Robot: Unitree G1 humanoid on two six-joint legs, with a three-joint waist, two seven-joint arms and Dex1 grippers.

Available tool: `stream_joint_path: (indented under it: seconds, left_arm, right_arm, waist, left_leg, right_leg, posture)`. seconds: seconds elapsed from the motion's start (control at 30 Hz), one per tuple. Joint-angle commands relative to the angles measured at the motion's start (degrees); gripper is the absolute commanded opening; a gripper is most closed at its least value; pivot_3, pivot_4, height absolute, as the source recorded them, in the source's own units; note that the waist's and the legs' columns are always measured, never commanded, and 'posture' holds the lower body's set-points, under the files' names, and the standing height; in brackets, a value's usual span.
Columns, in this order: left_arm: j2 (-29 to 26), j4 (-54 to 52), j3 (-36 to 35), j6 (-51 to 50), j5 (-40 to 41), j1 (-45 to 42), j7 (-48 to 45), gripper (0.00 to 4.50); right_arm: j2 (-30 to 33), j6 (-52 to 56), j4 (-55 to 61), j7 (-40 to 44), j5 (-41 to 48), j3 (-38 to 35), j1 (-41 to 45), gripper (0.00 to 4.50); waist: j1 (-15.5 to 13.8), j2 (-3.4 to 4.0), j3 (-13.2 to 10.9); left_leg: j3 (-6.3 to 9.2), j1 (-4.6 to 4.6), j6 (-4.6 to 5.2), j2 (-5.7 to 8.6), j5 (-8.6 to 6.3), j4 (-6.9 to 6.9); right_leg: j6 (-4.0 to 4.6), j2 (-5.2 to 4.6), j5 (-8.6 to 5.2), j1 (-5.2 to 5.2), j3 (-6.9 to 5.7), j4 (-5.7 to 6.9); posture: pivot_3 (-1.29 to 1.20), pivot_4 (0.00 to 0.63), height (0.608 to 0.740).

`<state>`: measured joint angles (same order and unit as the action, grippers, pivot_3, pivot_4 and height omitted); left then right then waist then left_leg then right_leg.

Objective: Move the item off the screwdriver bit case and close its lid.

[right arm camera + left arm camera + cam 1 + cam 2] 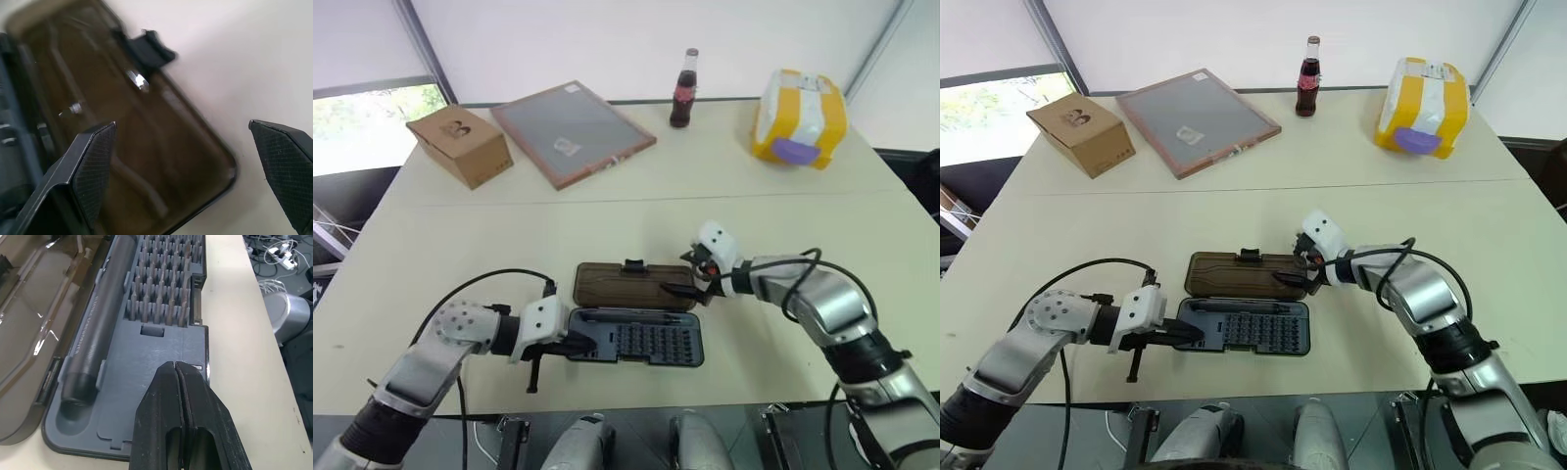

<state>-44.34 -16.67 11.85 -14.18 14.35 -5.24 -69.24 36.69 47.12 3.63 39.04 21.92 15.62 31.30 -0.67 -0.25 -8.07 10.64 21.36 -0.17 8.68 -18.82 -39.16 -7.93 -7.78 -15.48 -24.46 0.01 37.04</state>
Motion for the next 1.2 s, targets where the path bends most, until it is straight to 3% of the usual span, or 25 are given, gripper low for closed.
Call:
stream_joint_path:
  seconds: [0.03, 0.07, 0.3, 0.33, 0.43, 0.53, 0.83, 1.03, 1.2]
  left_arm:
    - [-1.6, 1.7, 2.7, -1.6, -2.3, 2.8, -0.1, 0.00]
    - [-1.7, 1.3, 2.6, -1.9, -2.2, 3.2, 0.1, 0.00]
    - [-1.7, -0.8, 2.1, -3.7, -1.2, 5.5, 2.1, 0.00]
    - [-1.7, -1.1, 2.1, -4.1, -1.1, 5.7, 2.3, 0.00]
    - [-1.5, -1.7, 2.5, -4.9, -1.0, 6.0, 2.7, 0.00]
    - [-1.4, -1.4, 2.8, -5.1, -1.0, 5.9, 3.0, 0.00]
    - [-0.2, 1.2, 4.4, -5.5, -1.0, 2.4, 2.2, 0.00]
    - [0.5, 3.8, 4.9, -5.5, -0.8, 0.1, 1.6, 0.00]
    - [1.5, 3.8, 3.4, -9.3, 3.0, -0.7, 1.6, 0.00]
  right_arm:
    - [-1.1, -2.0, -4.7, 1.6, -3.3, 1.0, 2.7, 3.96]
    - [-1.3, -2.7, -6.3, 2.5, -4.2, 1.8, 3.2, 3.67]
    - [-2.3, -6.4, -13.0, 10.2, -8.7, 6.6, 3.9, 0.20]
    - [-2.6, -7.5, -14.1, 11.7, -9.4, 7.4, 3.9, 0.01]
    - [-2.8, -13.1, -15.6, 15.7, -11.9, 9.1, 3.2, 0.00]
    - [-1.3, -11.6, -13.0, 14.6, -16.7, 10.4, 3.8, 0.00]
    - [-0.8, 2.1, 15.7, 10.0, -13.5, 1.4, 1.7, 0.00]
    - [0.9, 0.6, 28.2, 7.6, -13.2, -4.6, -3.4, 0.00]
    - [1.8, -2.4, 41.2, 12.2, -6.2, -7.6, -11.6, 0.00]
  waist:
    - [0.0, 0.04, 0.0]
    - [0.0, 0.07, 0.1]
    - [0.3, 0.25, 0.6]
    - [0.3, 0.21, 0.8]
    - [0.3, 0.49, 1.0]
    - [0.3, 0.73, 1.4]
    - [0.0, 0.94, 1.5]
    - [0.2, 0.93, 1.4]
    - [0.2, 0.90, 1.4]
  left_leg:
    - [0.00, -0.02, 0.00, 0.00, 0.00, 0.01]
    - [0.00, -0.01, 0.00, 0.00, 0.00, 0.02]
    - [-0.02, -0.18, -0.01, -0.06, -0.01, 0.10]
    - [-0.03, -0.21, -0.01, -0.08, -0.01, 0.12]
    - [-0.04, -0.77, -0.07, -0.18, -0.07, 0.34]
    - [-0.08, -1.27, -0.04, -0.28, -0.10, 0.82]
    - [-0.12, -1.13, -0.10, -0.37, -0.06, 1.03]
    - [-0.15, -1.02, -0.11, -0.41, -0.05, 1.04]
    - [-0.15, -0.99, -0.11, -0.43, -0.05, 1.06]
  right_leg:
    - [0.00, 0.00, 0.00, 0.00, 0.00, 0.01]
    - [0.00, 0.00, 0.00, 0.00, 0.00, 0.00]
    - [0.00, 0.05, 0.00, 0.11, 0.01, -0.01]
    - [0.00, 0.07, 0.00, 0.13, 0.01, -0.01]
    - [0.02, 0.10, -0.01, 0.58, 0.01, -0.09]
    - [0.02, 0.15, -0.02, 1.07, 0.01, -0.73]
    - [0.02, 0.17, -0.02, 0.89, 0.05, -0.85]
    - [0.02, 0.19, -0.02, 0.78, 0.05, -0.88]
    - [0.02, 0.20, -0.02, 0.75, 0.05, -0.90]
  posture:
    - [0.00, 0.150, 0.740]
    - [0.00, 0.150, 0.740]
    - [0.00, 0.150, 0.740]
    - [0.00, 0.150, 0.740]
    - [0.00, 0.150, 0.740]
    - [0.00, 0.150, 0.740]
    - [0.00, 0.150, 0.740]
    - [0.00, 0.150, 0.740]
    - [0.00, 0.150, 0.740]
